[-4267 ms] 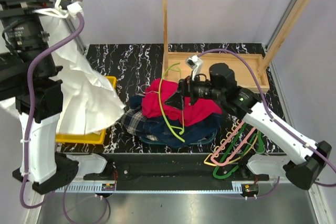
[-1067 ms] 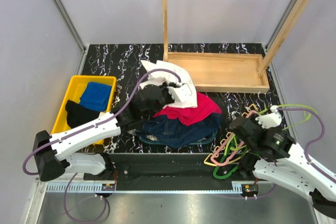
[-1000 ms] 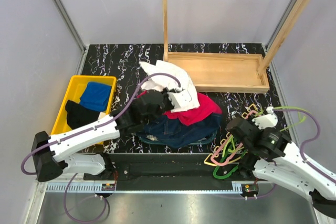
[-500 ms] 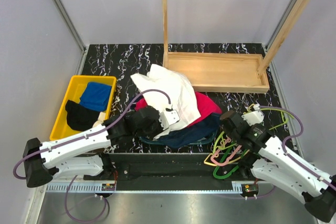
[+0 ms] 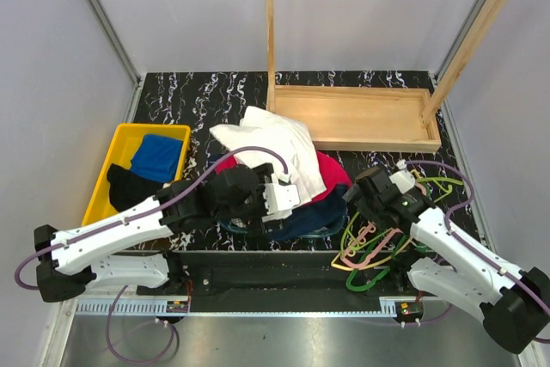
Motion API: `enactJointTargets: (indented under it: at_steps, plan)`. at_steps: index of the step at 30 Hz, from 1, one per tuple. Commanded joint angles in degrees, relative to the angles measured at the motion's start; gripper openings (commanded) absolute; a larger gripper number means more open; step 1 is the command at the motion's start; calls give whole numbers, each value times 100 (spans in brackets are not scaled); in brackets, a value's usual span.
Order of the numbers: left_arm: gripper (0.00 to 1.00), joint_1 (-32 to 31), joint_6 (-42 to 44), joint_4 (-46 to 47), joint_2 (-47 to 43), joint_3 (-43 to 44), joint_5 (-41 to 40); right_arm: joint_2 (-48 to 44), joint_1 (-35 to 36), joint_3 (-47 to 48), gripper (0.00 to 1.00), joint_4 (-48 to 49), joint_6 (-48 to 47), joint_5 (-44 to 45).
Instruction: Remove the skirt from the hanger
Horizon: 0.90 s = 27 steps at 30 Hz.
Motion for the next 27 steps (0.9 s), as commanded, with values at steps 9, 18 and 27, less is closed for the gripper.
enactJointTargets:
  at_steps: [9, 18, 27]
  plan:
    - [99, 881, 1354, 1390, 27, 1686, -1126, -514, 33, 2699, 100, 59, -2418, 54]
    - [99, 2393, -243, 389, 757, 3928, -818, 1612, 50, 6514, 100, -433, -4188, -2424]
    - [99, 3799, -1941, -1000, 978, 4404, 200, 2070, 68, 7420, 100, 614, -4320, -3497]
